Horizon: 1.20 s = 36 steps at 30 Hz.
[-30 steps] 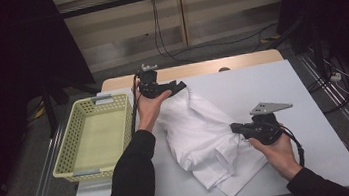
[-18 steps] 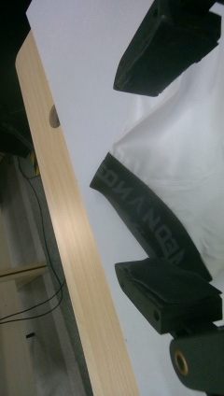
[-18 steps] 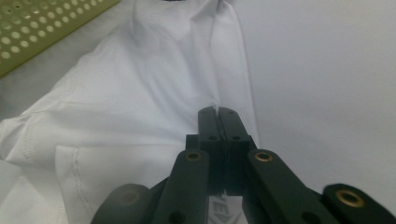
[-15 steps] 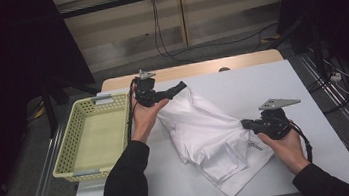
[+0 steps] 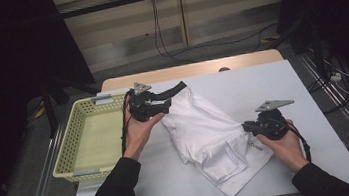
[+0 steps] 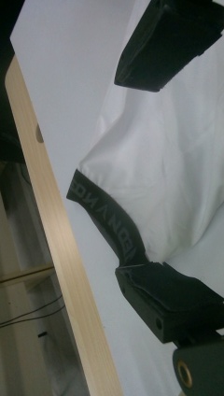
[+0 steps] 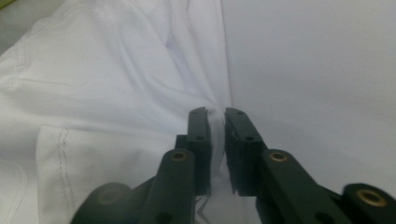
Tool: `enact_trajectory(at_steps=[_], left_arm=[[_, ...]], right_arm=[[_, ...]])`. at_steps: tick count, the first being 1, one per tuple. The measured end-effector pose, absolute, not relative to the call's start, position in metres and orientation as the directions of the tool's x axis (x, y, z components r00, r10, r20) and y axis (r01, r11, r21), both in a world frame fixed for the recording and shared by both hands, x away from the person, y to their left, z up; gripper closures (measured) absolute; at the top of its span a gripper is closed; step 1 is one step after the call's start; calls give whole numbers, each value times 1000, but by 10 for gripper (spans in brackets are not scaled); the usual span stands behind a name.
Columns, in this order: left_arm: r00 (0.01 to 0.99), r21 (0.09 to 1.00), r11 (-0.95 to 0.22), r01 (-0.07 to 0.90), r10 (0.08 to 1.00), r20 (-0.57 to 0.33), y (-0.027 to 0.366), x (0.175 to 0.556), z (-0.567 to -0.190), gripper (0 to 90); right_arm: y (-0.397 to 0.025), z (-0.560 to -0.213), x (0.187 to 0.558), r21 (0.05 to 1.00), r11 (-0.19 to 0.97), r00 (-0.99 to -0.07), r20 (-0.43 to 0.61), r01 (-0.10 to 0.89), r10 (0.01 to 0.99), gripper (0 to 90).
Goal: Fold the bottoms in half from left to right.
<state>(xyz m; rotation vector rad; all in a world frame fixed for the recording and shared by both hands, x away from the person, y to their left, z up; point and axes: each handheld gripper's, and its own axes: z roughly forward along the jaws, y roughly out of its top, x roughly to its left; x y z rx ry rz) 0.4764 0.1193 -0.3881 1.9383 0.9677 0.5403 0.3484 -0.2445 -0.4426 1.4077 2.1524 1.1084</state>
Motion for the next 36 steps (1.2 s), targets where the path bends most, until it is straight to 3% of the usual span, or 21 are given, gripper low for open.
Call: enact_trajectory(at_steps=[2,8,21,25,28,36], left_arm=[[610,859,-306,410,792,-9,121,469,-388,77],[633,863,-318,392,774,-2,124,446,-389,73],[664,868,-370,331,745,64,130,402,-396,73],[678,854,-395,340,732,68,132,398,-402,74],[682,851,-398,342,729,66,132,395,-405,77],[693,841,-423,337,716,82,131,390,-409,80]], right_arm=[[-245,-441,349,766,196,-445,129,613,886,704],[-235,-435,362,798,216,-477,99,562,874,658],[-177,-448,424,784,343,-566,14,518,824,665],[-168,-456,435,766,358,-558,2,535,830,706],[-167,-462,438,746,382,-554,-21,545,832,897],[-191,-462,443,737,337,-482,-17,586,876,900]])
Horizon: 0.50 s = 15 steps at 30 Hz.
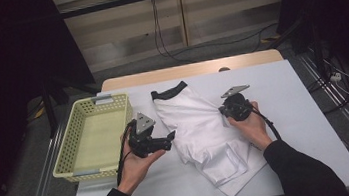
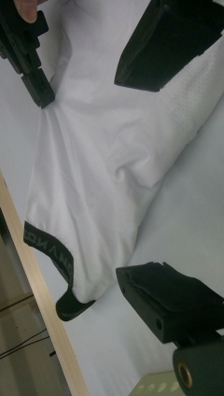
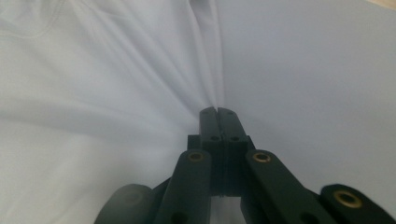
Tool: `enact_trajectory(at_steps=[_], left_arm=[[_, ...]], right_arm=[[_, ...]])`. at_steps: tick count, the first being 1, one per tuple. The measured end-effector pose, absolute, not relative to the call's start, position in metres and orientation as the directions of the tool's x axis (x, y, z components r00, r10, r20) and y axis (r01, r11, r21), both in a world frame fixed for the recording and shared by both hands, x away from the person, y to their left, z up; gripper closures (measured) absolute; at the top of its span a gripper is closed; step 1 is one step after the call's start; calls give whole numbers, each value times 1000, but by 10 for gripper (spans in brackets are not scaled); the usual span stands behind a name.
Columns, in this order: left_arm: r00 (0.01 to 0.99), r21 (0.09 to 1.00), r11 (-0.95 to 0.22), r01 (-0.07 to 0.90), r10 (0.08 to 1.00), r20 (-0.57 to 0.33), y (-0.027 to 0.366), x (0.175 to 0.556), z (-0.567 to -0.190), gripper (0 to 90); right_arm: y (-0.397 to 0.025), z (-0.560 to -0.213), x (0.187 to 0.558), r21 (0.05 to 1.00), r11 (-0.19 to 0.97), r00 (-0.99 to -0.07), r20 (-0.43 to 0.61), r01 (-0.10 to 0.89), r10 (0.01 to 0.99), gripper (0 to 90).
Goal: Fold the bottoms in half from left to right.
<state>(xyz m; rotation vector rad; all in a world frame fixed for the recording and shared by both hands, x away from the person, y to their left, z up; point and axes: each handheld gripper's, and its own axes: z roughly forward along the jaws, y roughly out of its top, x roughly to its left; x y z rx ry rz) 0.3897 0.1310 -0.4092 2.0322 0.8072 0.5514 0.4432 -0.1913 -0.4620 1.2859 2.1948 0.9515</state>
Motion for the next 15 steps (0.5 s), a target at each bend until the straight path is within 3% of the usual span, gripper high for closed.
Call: enact_trajectory(at_steps=[4,8,15], left_arm=[[694,839,-425,340,715,81,130,388,-412,80],[699,838,-428,338,710,81,132,384,-414,79],[704,855,-412,316,706,80,138,368,-415,75]], right_arm=[[-197,-464,444,729,322,-454,-18,604,891,849],[-203,-461,439,735,306,-455,4,606,891,715],[-205,-441,397,767,306,-526,48,564,849,689]])
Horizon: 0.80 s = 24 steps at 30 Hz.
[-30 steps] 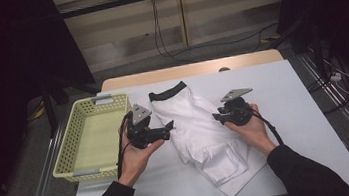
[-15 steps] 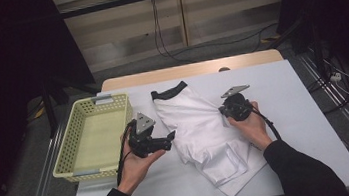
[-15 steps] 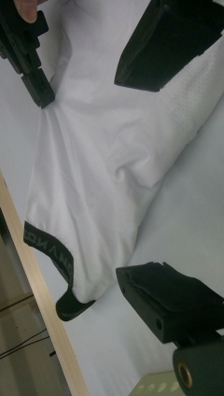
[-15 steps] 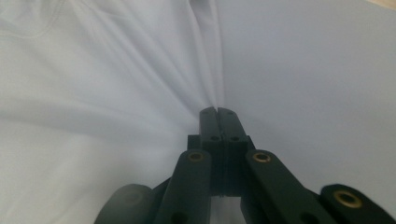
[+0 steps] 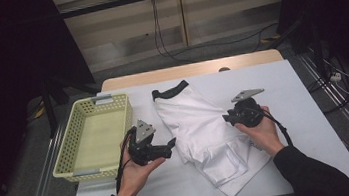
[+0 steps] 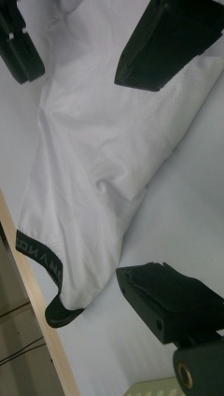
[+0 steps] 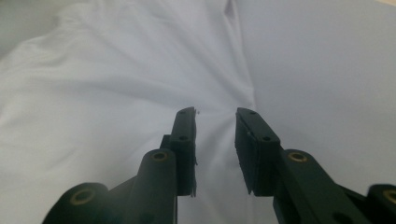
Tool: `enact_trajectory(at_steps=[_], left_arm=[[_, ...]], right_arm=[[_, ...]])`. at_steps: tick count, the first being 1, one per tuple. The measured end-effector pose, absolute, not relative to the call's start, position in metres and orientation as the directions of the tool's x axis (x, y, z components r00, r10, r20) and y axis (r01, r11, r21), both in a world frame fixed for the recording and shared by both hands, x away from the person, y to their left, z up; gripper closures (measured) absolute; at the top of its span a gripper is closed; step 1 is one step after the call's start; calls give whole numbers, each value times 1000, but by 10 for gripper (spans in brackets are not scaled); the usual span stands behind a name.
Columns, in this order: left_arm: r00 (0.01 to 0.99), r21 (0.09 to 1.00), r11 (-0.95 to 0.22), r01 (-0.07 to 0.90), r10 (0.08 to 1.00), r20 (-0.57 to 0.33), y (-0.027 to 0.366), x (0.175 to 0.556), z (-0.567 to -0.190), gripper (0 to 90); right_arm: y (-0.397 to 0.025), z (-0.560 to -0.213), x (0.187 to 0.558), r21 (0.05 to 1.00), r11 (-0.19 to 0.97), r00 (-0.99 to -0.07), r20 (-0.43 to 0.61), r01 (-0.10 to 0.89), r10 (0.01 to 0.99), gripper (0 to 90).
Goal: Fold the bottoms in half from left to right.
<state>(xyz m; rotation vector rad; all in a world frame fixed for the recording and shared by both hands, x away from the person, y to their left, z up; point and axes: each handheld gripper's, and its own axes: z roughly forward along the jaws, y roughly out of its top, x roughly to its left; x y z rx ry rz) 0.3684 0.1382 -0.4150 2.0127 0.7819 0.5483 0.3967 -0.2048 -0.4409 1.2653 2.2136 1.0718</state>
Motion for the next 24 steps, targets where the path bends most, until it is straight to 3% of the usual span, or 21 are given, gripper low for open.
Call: enact_trajectory(at_steps=[9,18,21,24], left_arm=[[718,857,-410,311,692,72,138,357,-423,68],[706,844,-413,341,706,60,154,354,-434,68],[702,847,-404,345,710,52,157,353,-433,67],[708,846,-405,347,705,47,156,352,-434,67]], right_arm=[[-200,-430,337,792,341,-623,63,507,779,662],[-184,-437,322,772,409,-657,16,487,754,626],[-184,-441,322,757,428,-648,-9,493,762,707],[-189,-440,320,759,415,-621,-18,501,783,854]])
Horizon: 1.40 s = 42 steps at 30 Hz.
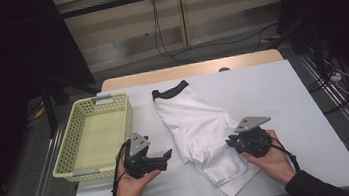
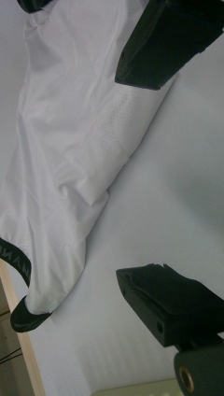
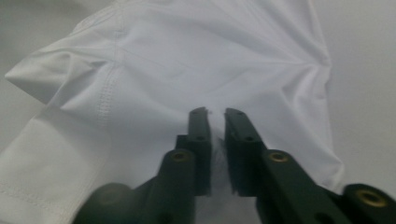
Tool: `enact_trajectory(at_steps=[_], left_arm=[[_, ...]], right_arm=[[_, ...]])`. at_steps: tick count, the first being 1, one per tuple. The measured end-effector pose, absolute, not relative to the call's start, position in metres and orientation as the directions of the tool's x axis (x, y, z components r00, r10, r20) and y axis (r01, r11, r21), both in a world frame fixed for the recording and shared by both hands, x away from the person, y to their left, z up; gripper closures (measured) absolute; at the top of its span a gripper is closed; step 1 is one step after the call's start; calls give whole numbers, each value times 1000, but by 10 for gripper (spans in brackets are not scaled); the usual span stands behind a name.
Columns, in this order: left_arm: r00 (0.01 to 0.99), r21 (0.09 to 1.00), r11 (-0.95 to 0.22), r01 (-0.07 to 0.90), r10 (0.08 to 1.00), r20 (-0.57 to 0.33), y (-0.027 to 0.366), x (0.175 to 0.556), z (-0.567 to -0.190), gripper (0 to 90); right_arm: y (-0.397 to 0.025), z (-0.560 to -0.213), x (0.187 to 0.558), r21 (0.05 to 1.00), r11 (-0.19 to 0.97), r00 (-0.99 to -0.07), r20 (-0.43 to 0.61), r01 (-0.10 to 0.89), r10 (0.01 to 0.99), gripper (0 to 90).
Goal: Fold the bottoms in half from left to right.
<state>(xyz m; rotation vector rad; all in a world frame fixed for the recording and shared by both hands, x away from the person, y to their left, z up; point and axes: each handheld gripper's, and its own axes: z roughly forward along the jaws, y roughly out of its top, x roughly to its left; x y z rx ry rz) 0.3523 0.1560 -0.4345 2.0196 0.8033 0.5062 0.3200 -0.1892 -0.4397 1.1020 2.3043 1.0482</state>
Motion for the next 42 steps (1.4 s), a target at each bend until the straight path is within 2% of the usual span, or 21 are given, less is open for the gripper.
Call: enact_trajectory(at_steps=[13,23,28,31,37,42], left_arm=[[712,842,-420,339,700,62,153,355,-437,72],[711,836,-425,346,701,63,153,356,-438,73],[712,833,-431,346,699,66,153,357,-438,73],[714,837,-429,340,697,67,152,356,-438,73],[712,842,-421,338,700,64,154,355,-437,72],[714,846,-415,334,697,60,155,353,-435,69]], right_arm=[[-252,-433,295,806,279,-535,54,521,843,876],[-280,-443,284,770,275,-492,57,576,869,858],[-286,-450,283,721,285,-469,63,632,881,822],[-287,-450,283,723,277,-460,63,633,886,755],[-285,-444,281,768,261,-475,62,584,878,611],[-277,-442,282,784,268,-497,58,559,866,556]])
